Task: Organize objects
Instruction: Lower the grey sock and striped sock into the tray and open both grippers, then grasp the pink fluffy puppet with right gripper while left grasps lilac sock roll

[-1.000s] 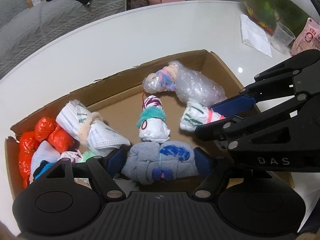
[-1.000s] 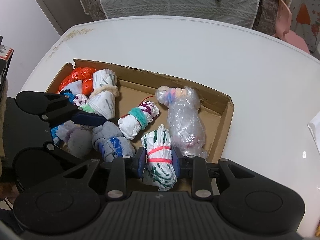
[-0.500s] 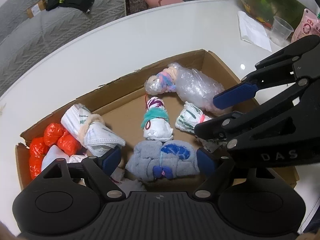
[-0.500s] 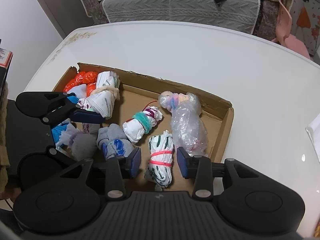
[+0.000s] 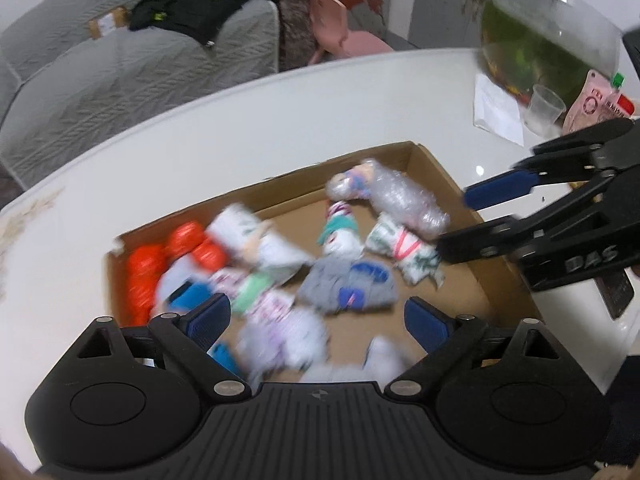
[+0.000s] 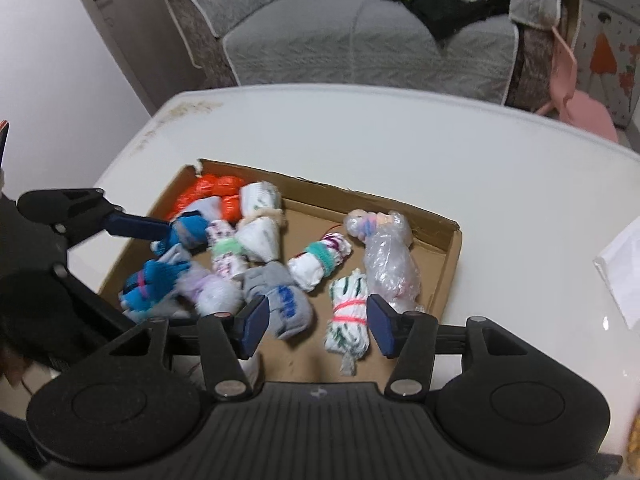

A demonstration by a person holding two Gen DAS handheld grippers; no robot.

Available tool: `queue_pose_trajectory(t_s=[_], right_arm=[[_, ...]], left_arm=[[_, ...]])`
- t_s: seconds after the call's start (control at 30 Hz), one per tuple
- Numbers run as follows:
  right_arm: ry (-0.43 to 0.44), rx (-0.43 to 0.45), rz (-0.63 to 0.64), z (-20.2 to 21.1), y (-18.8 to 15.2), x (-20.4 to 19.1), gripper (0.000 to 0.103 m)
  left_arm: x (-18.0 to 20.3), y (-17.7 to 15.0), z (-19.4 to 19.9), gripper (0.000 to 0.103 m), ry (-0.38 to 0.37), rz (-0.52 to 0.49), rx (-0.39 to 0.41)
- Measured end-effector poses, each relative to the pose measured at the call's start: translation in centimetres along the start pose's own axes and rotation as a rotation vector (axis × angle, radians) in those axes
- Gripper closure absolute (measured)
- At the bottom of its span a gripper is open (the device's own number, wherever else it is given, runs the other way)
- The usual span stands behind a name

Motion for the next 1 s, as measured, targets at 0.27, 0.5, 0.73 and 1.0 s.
queue_pose_trajectory(t_s=[0.27, 0.5, 0.73, 1.0], right_arm=[[0.054, 0.021, 0.075, 3.0, -3.6, -3.9, 0.045], [0.219, -0.045, 0.439, 3.2, -9.9, -10.5, 0.044], [0.305, -0.114, 0.745, 0.0, -13.2, -14.6, 0.039], [0.216, -0.174, 0.809, -3.7, -13.1, -14.8, 0.041]], left_arm=[[-3.3, -7.6, 5.3, 0.005, 0.021, 0.204, 0.004], [-1.0, -15.1, 7.0, 0.005, 0.049, 0.170, -0.086], [2.4, -19.2, 5.5, 0.005, 0.014, 0.070, -0.172], [3.9, -20.1, 3.0, 0.005, 0.010, 0.036, -0.190]])
Point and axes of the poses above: each gripper's, at about its wrist camera, not at the fingertips, and z roughly against the way its jaws point, x to its right, y to its top, the point moved 3 cm from there along -z, roughly the way its jaws point, and after that the axes turned 2 degrees about -x, right-handed, at the moved point
